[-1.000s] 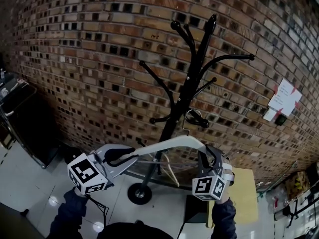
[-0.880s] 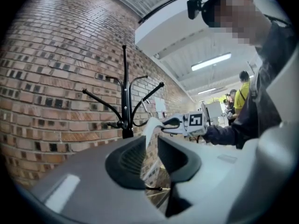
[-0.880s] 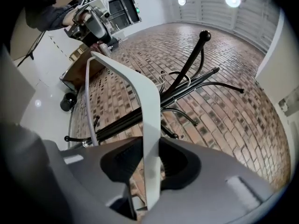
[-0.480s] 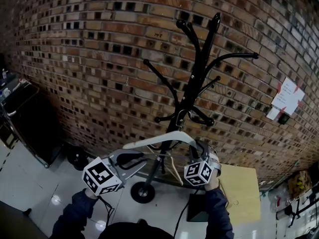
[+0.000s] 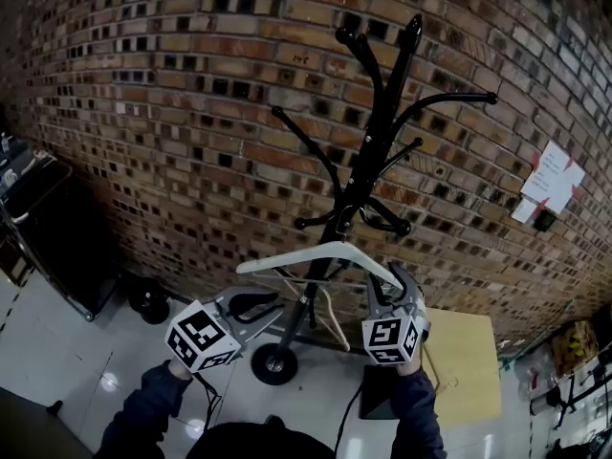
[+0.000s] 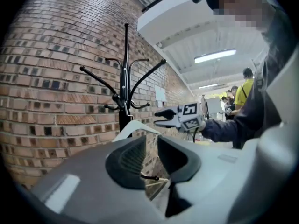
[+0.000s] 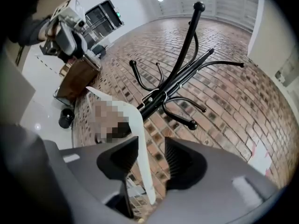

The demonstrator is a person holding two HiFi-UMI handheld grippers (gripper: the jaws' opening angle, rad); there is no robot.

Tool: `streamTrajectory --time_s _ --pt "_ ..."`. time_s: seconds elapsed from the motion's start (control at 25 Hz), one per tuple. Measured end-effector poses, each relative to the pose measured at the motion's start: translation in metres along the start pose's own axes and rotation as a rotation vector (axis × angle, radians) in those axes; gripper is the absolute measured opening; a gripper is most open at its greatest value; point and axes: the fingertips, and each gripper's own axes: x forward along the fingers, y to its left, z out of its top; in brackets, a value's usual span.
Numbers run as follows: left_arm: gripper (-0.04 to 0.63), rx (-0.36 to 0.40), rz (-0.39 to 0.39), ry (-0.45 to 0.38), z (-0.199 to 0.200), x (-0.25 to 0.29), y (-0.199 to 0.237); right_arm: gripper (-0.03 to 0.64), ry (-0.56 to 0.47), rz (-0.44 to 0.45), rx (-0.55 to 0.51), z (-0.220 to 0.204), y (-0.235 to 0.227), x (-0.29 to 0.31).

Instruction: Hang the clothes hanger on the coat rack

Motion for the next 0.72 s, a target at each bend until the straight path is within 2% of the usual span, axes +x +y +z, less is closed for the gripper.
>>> streamTrajectory --time_s 0.08,0.2,0.32,0.44,0.48,0.64,0.72 --pt "0.08 0.017 0.01 -0.001 -0.003 0.003 -0.003 0.139 -0.039 0.037 0.084 0.013 0.012 -0.023" --pt "0.077 0.012 0.041 -0.039 -0.011 0.002 -0.014 0.089 -0.099 0.15 0.273 0.023 0.055 -0.063" --pt "0.066 -0.069 0.055 -0.059 -0.036 0.004 -0.03 0.08 -0.079 0.266 0.417 0.013 0.11 -0.096" --pt "0.049 -0.171 0.027 -0.007 -0.071 0.015 -0.048 0.08 -0.024 0.328 0.481 -0.005 0.149 -0.11" --pt "0.022 -0.189 0.015 0.017 -0.081 0.018 -0.055 0.08 -0.013 0.342 0.496 -0.009 0.156 -0.111" --pt "0.017 -0.217 -0.026 0.058 -0.099 0.021 -0.077 0.072 -0.003 0.348 0.512 -0.014 0.158 -0.118" --pt "0.017 -0.216 -0.031 0.065 -0.101 0.022 -0.079 0.031 -0.01 0.328 0.5 -0.013 0.153 -0.119"
